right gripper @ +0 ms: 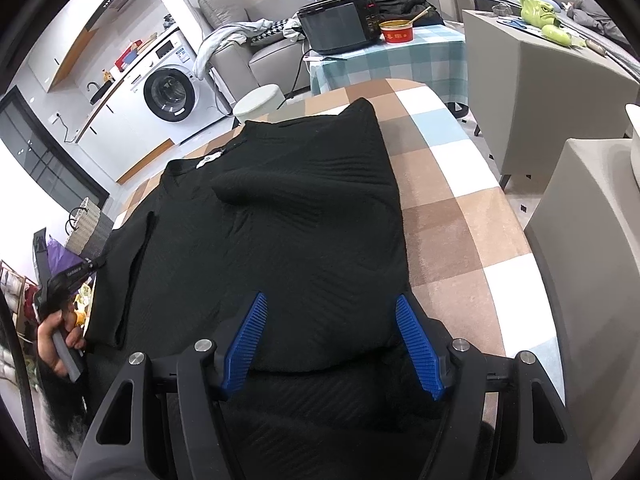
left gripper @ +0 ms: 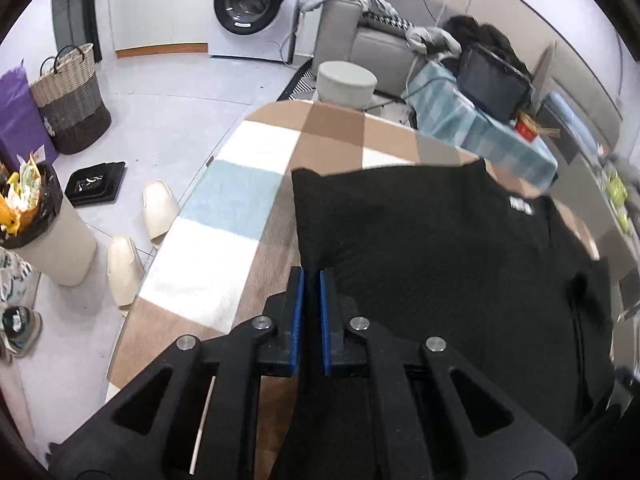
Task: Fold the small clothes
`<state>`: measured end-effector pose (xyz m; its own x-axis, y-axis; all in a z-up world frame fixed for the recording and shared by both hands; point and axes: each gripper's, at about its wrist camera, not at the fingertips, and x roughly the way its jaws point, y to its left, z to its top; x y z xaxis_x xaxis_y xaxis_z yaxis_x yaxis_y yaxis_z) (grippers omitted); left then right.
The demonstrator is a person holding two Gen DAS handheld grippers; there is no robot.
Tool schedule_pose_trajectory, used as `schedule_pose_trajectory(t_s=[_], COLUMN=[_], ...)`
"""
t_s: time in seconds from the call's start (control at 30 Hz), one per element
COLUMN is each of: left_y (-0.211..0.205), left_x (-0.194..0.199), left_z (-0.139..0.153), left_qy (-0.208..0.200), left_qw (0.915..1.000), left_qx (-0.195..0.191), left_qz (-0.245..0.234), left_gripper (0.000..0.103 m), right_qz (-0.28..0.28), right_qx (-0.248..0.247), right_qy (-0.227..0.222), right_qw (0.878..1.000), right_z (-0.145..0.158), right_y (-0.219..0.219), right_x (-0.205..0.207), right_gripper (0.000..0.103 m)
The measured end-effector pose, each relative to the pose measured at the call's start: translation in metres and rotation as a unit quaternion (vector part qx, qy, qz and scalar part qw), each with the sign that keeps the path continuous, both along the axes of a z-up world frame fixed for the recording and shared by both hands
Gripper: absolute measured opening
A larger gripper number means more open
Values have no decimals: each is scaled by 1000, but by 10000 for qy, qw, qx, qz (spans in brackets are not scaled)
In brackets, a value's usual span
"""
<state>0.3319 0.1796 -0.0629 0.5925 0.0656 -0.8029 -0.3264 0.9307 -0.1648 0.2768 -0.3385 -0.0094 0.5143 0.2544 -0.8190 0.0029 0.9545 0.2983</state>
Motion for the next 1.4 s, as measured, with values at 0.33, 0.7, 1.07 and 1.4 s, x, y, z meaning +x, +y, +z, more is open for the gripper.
schedule_pose_trajectory(t_s=[0.33, 0.7, 1.07, 1.4], left_y=[-29, -30, -22, -8], left_x=[-44, -111, -219, -289], left_z=[23, 22, 52, 27], left_qy=[-190, -48, -416, -6], left_qw=[9988, 9985, 9968, 9986], left_qx=[122, 141, 331, 222], left_qz=[-435, -518, -602, -472], left_gripper=[33, 37, 84, 84], right_qz=[-26, 91, 218, 221], right_qx=[-827, -651, -501, 170], right_qy=[305, 169, -543, -96], right_qw=[9961, 9977, 9970, 9996], right_z=[-21, -9, 34, 6], right_y=[4, -2, -21, -58], right_x=[4, -27, -114, -181], right_gripper=[31, 33, 87, 87])
